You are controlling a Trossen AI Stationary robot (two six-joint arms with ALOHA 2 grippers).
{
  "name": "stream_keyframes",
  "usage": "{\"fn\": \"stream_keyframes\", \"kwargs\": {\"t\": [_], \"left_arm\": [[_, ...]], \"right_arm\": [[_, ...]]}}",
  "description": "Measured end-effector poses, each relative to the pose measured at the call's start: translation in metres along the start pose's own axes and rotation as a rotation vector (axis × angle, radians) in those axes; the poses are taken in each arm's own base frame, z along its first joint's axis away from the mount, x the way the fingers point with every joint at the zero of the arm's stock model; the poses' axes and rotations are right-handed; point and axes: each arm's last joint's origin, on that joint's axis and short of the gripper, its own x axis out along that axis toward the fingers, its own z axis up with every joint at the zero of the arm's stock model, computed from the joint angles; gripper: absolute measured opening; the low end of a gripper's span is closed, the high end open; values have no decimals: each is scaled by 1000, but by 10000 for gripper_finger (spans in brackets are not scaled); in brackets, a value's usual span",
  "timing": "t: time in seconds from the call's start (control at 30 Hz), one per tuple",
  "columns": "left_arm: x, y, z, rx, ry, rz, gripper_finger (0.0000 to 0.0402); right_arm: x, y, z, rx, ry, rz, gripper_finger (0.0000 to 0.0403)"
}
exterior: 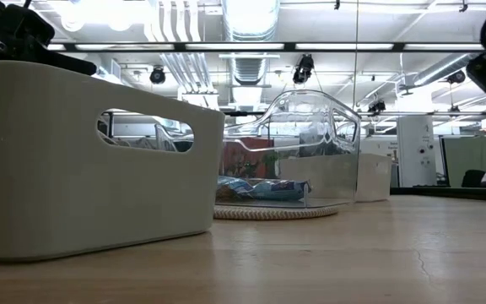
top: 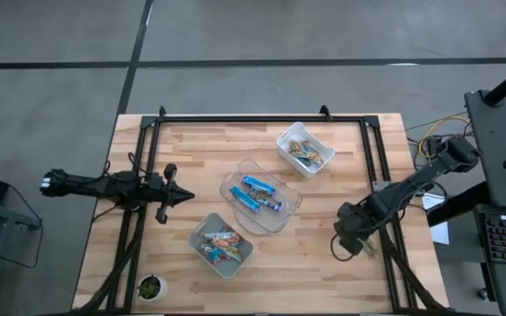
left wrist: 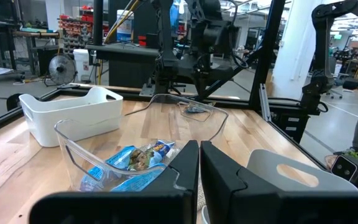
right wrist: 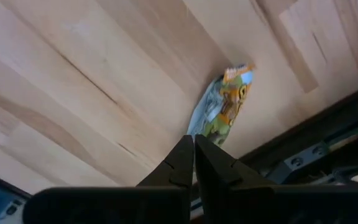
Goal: Pick and place Granola Bars by type
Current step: Put the yellow granola bar into the white bin
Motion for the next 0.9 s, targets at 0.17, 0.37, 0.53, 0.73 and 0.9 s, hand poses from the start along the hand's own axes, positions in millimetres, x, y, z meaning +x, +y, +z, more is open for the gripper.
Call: {"fn": "stream_keyframes", "kwargs": {"t": [0.17,0.37,0.53,0.73,0.9], "left_arm": [[0,0,0,0,0,0,0],[0,0,0,0,0,0,0],[0,0,0,0,0,0,0],[0,0,0,0,0,0,0],[0,0,0,0,0,0,0]], "right_arm": [[-4,-1,13,-1,20,24,9],[-8,-6,27,-46,46,53,9],[-10,-15,36,-45,77,41,9],[-11,-20,44,-38,115,71,9],[-13,-24,51,-33,126,95,10]]}}
